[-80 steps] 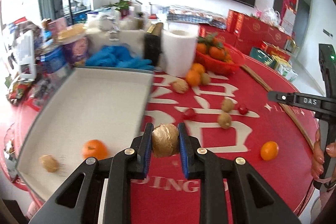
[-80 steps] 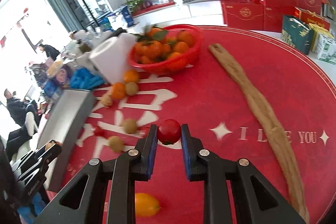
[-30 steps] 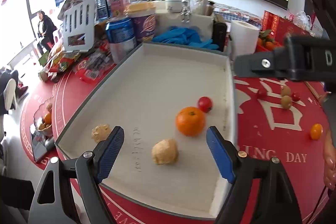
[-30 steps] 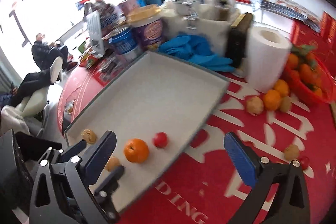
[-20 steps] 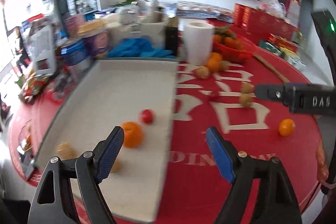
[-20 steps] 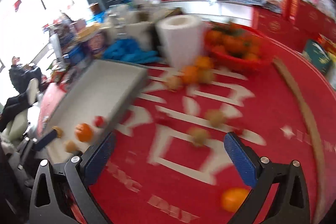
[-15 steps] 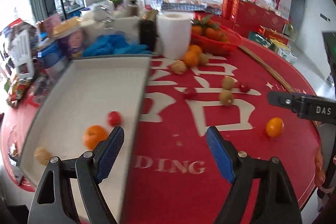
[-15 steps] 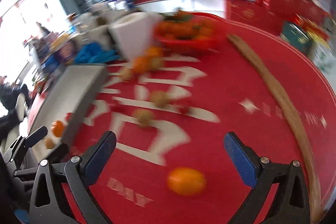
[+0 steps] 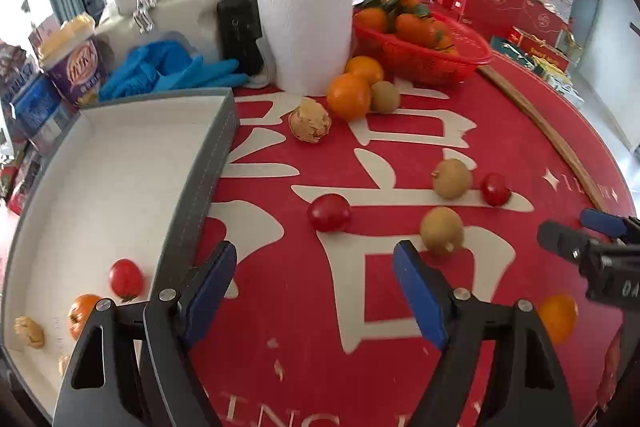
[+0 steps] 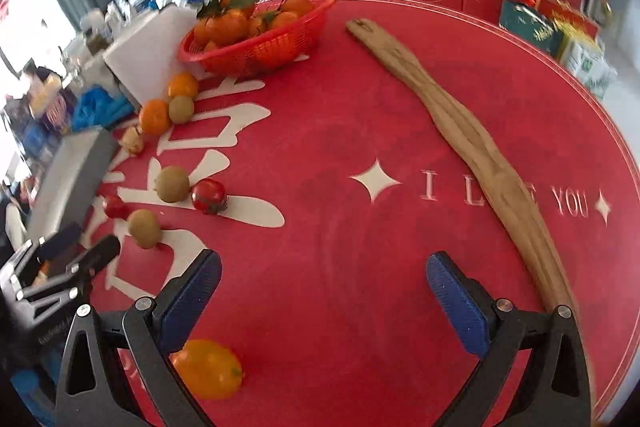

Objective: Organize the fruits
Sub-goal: 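Grasp a red cherry tomato with the left gripper while the right grasps another tomato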

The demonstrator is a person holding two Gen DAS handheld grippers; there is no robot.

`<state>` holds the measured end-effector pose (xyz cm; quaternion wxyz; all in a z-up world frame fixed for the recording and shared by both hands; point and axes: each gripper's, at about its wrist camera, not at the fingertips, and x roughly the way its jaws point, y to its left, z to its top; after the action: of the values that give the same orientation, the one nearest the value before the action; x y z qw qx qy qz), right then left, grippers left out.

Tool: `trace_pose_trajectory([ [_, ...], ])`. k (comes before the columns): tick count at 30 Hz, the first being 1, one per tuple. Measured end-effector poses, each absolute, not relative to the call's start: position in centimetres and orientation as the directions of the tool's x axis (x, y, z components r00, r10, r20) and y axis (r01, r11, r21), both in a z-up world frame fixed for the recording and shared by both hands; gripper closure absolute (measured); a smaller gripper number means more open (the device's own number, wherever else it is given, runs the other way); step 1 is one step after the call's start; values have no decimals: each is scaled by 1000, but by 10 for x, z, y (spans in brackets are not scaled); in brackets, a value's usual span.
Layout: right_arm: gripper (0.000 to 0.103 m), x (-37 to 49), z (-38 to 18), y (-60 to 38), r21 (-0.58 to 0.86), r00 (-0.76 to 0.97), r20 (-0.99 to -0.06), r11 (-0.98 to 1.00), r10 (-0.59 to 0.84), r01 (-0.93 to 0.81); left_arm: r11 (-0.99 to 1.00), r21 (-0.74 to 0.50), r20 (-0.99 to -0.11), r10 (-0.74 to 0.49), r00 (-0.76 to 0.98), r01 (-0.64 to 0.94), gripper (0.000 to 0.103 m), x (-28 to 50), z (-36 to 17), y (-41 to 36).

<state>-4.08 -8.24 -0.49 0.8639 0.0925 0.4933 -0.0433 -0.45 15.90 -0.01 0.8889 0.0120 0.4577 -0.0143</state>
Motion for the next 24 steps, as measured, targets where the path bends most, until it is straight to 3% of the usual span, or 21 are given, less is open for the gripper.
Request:
trace_pose_trajectory([
  [7,0,-34,-8,-82,71,502,-865,989,-3,130,1000,-2,-824,-12,566,18,21,14,-6,160],
  [10,0,-33,-11,-76,23,502,-864,993,-37,112,1000,12,-814,-2,581,20,26,15,-5,156],
  [12,0,-33,-14,-67,-51,499,-862,995,-90,91,999,-16,-811,-36,584,40,50,16,-3,155],
  [15,0,-35,-15,-64,-48,523,-848,995,-87,87,998,-5,-813,-40,581,61,77,16,-1,153],
  [24,0,-28,-14,-64,-47,501,-861,995,-87,91,999,8,-801,-23,599,49,77,-27,-2,163],
])
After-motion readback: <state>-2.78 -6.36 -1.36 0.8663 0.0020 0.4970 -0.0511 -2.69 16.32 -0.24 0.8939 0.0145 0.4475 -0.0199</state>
